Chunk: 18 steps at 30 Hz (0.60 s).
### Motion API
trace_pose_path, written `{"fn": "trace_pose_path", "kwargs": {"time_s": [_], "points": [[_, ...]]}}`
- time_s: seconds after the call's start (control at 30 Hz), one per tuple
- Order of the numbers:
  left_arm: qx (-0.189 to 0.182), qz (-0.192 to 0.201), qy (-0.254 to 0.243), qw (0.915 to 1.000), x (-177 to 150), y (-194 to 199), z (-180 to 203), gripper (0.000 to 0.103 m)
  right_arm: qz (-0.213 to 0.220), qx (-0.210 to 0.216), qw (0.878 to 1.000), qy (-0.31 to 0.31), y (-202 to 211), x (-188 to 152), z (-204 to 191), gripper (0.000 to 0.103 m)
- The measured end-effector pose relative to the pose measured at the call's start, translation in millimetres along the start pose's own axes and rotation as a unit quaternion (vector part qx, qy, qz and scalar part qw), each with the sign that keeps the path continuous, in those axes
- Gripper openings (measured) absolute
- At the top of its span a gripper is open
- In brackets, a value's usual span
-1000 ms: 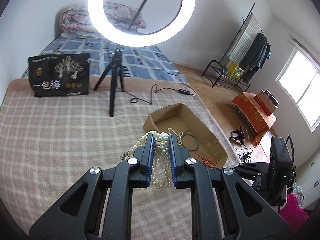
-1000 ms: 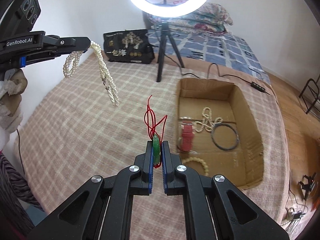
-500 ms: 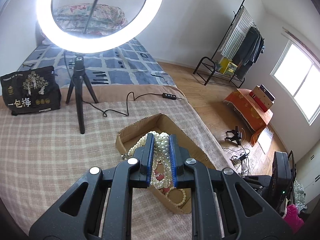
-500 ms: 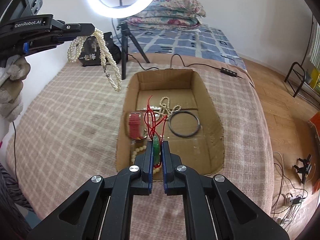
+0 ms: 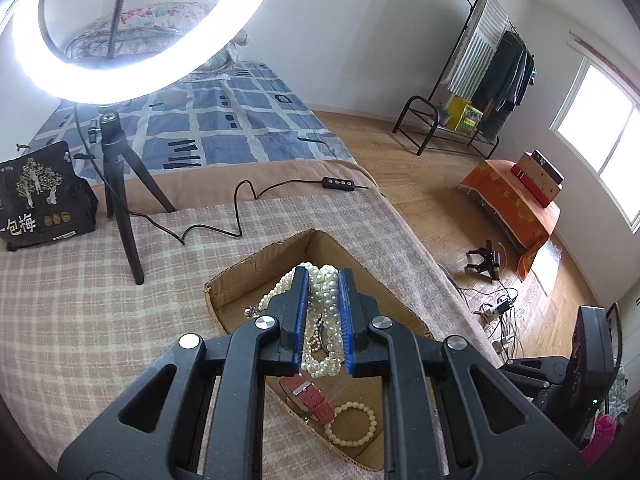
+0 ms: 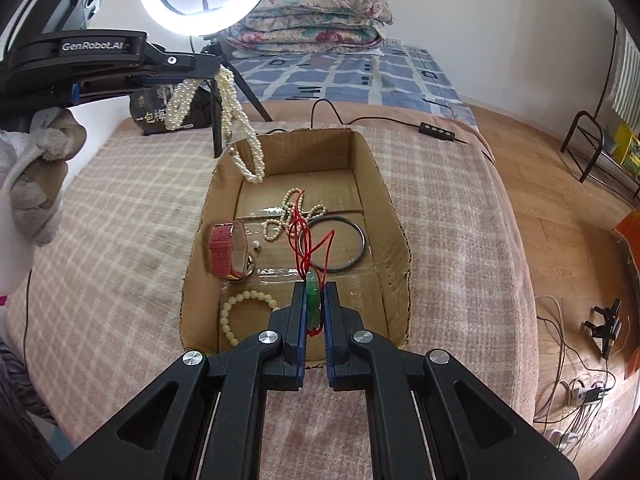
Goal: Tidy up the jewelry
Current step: 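Carry the pendant and twisted necklace over the box with both tools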
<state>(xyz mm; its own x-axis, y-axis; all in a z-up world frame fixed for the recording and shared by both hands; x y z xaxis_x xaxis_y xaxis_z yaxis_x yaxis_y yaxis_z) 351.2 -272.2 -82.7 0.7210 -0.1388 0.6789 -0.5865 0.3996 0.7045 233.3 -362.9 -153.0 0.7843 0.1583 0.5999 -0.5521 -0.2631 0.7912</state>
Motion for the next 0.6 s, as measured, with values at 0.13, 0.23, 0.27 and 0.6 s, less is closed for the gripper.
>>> {"fn": "trace_pose_path", "kwargs": {"time_s": [0.13, 0.23, 0.27, 0.6], "points": [[0.009, -0.008, -0.010, 0.9999, -3, -15, 5, 0.013, -0.005, 0.002, 1.000, 0.002, -5, -1, 2, 0.006], [0.018, -0.013, -0.020, 0.9996, -4, -26, 9, 0.013, -0.007, 0.005, 1.000, 0.003, -9, 0, 3, 0.006], [0.020, -0.015, -0.022, 0.9994, -4, -29, 10, 0.013, -0.009, 0.006, 1.000, 0.004, -11, 0, 2, 0.006], [0.038, -0.027, -0.048, 0.9977, -8, -51, 22, 0.013, -0.025, 0.015, 1.000, 0.007, -25, -4, 0, 0.006]]}}
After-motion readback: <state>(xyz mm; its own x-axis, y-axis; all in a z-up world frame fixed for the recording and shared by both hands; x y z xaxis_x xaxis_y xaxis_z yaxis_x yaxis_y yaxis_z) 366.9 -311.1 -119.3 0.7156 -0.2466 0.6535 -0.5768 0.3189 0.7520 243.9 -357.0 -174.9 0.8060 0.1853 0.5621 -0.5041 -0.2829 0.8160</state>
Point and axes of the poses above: each gripper's, at about its wrist camera, not at the fingertips, and y roughly against the way its jaws point, z to its right, x to its top, the point moved 9 cm from there along -y, roughly the way its jaws point, and after that the axes turned 7 degrees about x, right-handed, at the moved point
